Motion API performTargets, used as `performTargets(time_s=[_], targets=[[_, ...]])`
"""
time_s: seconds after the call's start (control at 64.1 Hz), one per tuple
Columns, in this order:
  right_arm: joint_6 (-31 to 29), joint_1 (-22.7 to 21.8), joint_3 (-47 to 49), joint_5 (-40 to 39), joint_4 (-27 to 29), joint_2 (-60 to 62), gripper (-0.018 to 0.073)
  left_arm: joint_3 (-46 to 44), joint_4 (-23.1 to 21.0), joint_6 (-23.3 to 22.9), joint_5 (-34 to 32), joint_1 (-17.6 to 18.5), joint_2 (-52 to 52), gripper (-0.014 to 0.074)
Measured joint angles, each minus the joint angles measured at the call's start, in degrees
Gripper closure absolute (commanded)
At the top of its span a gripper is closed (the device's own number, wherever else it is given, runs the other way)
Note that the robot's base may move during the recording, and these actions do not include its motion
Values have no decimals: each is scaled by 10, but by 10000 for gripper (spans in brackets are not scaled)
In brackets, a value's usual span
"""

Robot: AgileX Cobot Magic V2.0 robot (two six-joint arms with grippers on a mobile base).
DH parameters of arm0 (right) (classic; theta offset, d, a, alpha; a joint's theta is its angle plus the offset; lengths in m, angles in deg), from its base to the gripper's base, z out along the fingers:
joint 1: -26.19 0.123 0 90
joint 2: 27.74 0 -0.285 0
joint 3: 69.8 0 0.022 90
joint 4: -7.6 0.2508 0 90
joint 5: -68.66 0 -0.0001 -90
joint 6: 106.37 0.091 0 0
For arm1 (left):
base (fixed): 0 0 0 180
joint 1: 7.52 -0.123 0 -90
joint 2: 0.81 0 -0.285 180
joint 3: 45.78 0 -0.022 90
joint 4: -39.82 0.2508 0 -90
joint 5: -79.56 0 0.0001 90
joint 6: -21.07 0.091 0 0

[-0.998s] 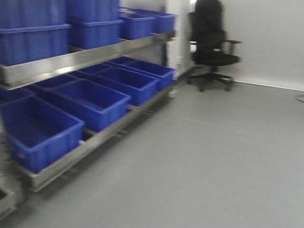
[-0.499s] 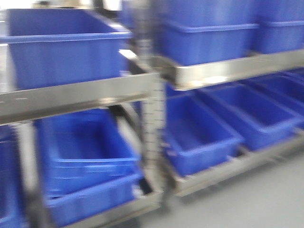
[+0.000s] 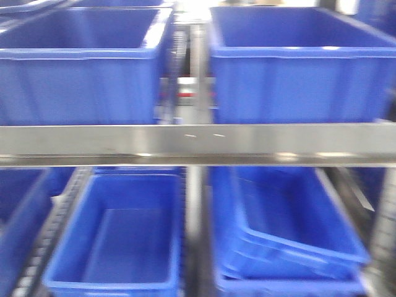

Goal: Pick and sort blue part to right shelf

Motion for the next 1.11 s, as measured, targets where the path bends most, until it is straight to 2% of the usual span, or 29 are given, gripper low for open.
performTargets(time_s=[1.107], targets=[[0,0,0,0,0,0,155,0,0,0,0,0,0,210]])
